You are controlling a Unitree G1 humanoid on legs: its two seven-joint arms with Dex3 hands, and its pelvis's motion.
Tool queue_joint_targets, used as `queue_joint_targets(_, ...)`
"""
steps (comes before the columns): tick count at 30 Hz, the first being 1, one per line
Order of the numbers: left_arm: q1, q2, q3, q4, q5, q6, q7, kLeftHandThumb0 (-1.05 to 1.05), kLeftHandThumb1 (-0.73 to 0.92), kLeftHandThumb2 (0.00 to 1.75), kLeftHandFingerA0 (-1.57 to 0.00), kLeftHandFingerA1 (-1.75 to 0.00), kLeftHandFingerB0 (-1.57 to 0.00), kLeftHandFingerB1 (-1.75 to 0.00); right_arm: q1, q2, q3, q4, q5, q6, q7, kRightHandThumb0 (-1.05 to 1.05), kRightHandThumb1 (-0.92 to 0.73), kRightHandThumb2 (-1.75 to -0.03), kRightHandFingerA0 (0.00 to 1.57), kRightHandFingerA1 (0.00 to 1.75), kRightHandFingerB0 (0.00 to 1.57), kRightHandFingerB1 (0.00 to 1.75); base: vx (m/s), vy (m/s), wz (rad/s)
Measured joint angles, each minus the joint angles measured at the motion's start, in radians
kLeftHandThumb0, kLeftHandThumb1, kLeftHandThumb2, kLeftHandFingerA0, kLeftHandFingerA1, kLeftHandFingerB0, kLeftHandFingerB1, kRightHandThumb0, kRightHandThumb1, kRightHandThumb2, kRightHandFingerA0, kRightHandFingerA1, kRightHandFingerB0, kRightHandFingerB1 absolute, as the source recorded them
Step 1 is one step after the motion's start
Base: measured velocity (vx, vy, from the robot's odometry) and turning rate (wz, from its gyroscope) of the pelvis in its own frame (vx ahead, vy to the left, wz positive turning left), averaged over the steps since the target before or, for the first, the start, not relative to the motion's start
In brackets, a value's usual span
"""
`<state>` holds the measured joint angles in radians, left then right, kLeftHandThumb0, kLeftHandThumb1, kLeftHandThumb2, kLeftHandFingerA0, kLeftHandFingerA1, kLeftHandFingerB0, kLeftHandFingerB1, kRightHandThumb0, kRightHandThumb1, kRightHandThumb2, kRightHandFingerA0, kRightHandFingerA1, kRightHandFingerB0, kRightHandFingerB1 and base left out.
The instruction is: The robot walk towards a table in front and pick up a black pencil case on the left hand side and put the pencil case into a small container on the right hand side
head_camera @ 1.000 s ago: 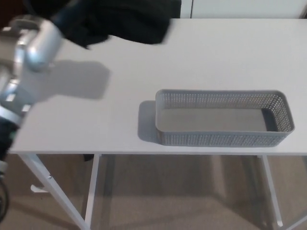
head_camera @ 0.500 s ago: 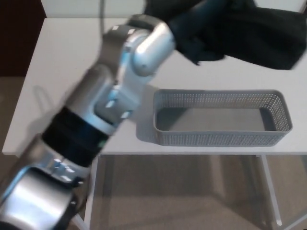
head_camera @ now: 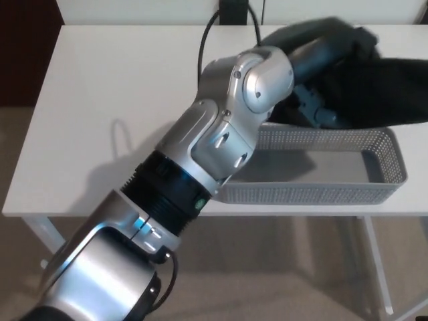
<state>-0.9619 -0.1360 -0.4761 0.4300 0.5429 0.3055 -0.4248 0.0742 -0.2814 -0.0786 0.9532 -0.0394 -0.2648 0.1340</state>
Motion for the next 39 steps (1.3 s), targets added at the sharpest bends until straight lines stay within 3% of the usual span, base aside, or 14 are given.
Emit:
queue_joint_targets(2,0.009,0.001,-0.006,0.033,-0.003,0.001,0.000,-0.18,0.77,0.62,-1.10,-1.04,-0.76,-0.72,-0.004,0.000,0.006,0.003,-0.005,-0.003,-0.003,-0.42,-0.53,-0.77,0.59,0.56,0.38,0.48,0.00,0.000,0.00)
queue_joint_targets(7,0.024,0.011,-0.024,0.093,-0.008,0.001,0.000,-0.22,0.78,0.63,-1.09,-0.97,-0.81,-0.58,-0.010,0.000,0.021,0.014,-0.019,-0.014,-0.015,-0.42,-0.53,-0.76,0.60,0.56,0.39,0.48,0.00,0.000,0.00)
queue_joint_targets(8,0.026,0.013,-0.025,0.098,-0.009,0.001,0.000,-0.20,0.76,0.63,-1.10,-1.00,-0.83,-0.58,-0.011,0.000,0.022,0.017,-0.020,-0.016,-0.016,-0.34,-0.64,-0.58,0.67,0.47,0.43,0.38,0.00,0.000,0.00)
queue_joint_targets(21,0.050,0.028,-0.032,0.123,-0.011,-0.002,0.015,-0.21,0.78,0.62,-1.06,-0.98,-0.77,-0.50,-0.031,0.000,0.038,0.024,-0.048,-0.018,-0.042,-0.36,-0.64,-0.59,0.67,0.46,0.42,0.37,0.00,0.000,0.00)
queue_joint_targets(22,0.051,0.027,-0.031,0.123,-0.011,-0.002,0.018,-0.56,0.66,0.60,-0.64,-0.62,-0.36,-0.32,-0.031,0.000,0.038,0.024,-0.049,-0.018,-0.042,-0.42,-0.54,-0.77,0.60,0.56,0.38,0.47,0.00,0.000,0.00)
queue_joint_targets(23,0.055,0.026,-0.029,0.120,-0.011,-0.002,0.023,-0.76,0.50,0.86,-0.26,-0.51,-0.07,-0.25,-0.031,0.000,0.038,0.023,-0.051,-0.018,-0.042,-0.42,-0.54,-0.77,0.59,0.56,0.38,0.47,0.00,0.000,0.00)
queue_joint_targets(24,0.059,0.025,-0.028,0.116,-0.011,-0.002,0.026,-0.82,0.49,0.91,0.00,-0.16,0.00,-0.08,-0.031,0.000,0.039,0.022,-0.051,-0.018,-0.042,-0.41,-0.54,-0.76,0.59,0.55,0.38,0.47,0.00,0.000,0.00)
queue_joint_targets(25,0.065,0.026,-0.027,0.109,-0.011,-0.001,0.030,-0.82,0.49,0.91,0.00,-0.16,0.00,-0.08,-0.032,-0.001,0.039,0.022,-0.052,-0.018,-0.042,-0.41,-0.54,-0.76,0.59,0.55,0.38,0.47,0.00,0.000,0.00)
queue_joint_targets(26,0.067,0.028,-0.030,0.103,-0.010,0.001,0.030,-0.90,0.64,0.60,0.00,0.00,0.00,0.00,-0.035,-0.001,0.039,0.022,-0.053,-0.018,-0.042,-0.41,-0.54,-0.76,0.60,0.56,0.38,0.48,0.00,0.000,0.00)
queue_joint_targets(33,0.066,0.063,-0.073,0.070,-0.006,0.024,0.004,-1.01,0.72,0.61,0.00,0.00,0.00,0.00,-0.049,-0.002,0.042,0.021,-0.058,-0.018,-0.042,-0.35,-0.64,-0.58,0.67,0.46,0.43,0.37,0.00,0.000,0.00)
queue_joint_targets(36,0.068,0.074,-0.082,0.055,-0.004,0.027,0.001,-1.01,0.73,0.62,0.00,0.00,0.00,0.00,-0.052,-0.002,0.045,0.022,-0.062,-0.018,-0.042,-0.41,-0.54,-0.77,0.60,0.56,0.38,0.47,0.00,0.000,0.00)
queue_joint_targets(37,0.070,0.076,-0.082,0.051,-0.005,0.028,0.000,-1.00,0.57,1.00,0.00,0.00,0.00,0.00,-0.054,-0.002,0.045,0.022,-0.063,-0.018,-0.042,-0.33,-0.64,-0.59,0.67,0.45,0.43,0.37,0.00,0.000,0.00)
queue_joint_targets(38,0.072,0.078,-0.082,0.047,-0.005,0.028,0.000,-1.04,0.73,0.62,0.00,0.00,0.00,0.00,-0.055,-0.002,0.045,0.022,-0.063,-0.017,-0.042,-0.34,-0.64,-0.59,0.69,0.47,0.43,0.37,0.00,0.000,0.00)
queue_joint_targets(39,0.075,0.081,-0.082,0.044,-0.006,0.028,0.000,-1.03,0.73,0.61,0.00,0.00,0.00,0.00,-0.056,-0.002,0.045,0.022,-0.063,-0.016,-0.042,-0.34,-0.64,-0.59,0.70,0.47,0.42,0.37,0.00,0.000,0.00)
